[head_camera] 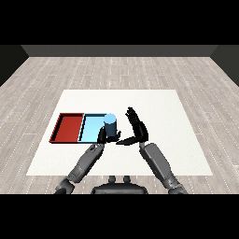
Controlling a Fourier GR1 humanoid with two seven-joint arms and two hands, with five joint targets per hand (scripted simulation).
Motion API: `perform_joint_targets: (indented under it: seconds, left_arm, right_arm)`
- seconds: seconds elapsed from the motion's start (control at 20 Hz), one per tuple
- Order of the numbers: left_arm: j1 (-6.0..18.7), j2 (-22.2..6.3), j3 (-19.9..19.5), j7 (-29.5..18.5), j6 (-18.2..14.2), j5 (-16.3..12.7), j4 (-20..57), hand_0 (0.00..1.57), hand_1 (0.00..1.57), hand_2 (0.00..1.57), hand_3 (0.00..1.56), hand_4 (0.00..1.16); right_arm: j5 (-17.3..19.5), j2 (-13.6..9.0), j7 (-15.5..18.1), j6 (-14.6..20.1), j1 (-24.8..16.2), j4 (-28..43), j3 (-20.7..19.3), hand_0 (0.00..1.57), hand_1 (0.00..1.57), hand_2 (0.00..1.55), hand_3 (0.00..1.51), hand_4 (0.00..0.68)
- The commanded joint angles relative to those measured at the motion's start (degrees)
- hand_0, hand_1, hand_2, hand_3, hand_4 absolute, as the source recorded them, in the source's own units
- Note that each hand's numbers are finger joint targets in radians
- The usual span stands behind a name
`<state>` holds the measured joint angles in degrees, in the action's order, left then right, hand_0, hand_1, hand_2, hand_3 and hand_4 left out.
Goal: Pick the blue can and put it in the blue box
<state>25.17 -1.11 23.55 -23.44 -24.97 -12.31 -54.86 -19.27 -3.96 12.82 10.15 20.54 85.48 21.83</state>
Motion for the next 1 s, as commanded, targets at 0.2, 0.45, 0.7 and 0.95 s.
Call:
perform_joint_targets:
  seconds: [0.2, 0.45, 0.7, 0.95]
  left_arm:
    - [-0.6, -0.7, -2.4, 1.2, 0.6, 3.1, 0.9, 1.57, 1.57, 1.57, 1.49, 1.13]
    - [3.9, -4.3, -7.6, 1.5, 1.6, 3.1, 8.1, 1.57, 1.57, 1.57, 1.51, 1.13]
    - [5.5, -8.0, -12.3, 5.3, 1.1, 2.3, 12.5, 1.57, 1.57, 1.57, 1.49, 1.13]
    - [8.1, -14.6, -17.2, 7.8, 5.2, 1.1, 20.9, 1.57, 1.57, 1.57, 1.5, 1.09]
  right_arm:
    - [-2.6, -4.4, 1.9, -2.7, -10.3, 11.9, -7.2, 0.0, 0.0, 0.0, 0.0, 0.0]
    - [-6.4, -8.5, -0.1, -4.1, -14.9, 17.9, -13.9, 0.0, 0.0, 0.0, 0.0, 0.0]
    - [-7.3, -10.6, 3.1, -7.4, -18.4, 15.8, -17.7, 0.0, 0.0, 0.0, 0.0, 0.0]
    - [-3.6, -8.8, 1.5, -4.6, -19.8, 17.9, -14.5, 0.0, 0.0, 0.0, 0.0, 0.0]
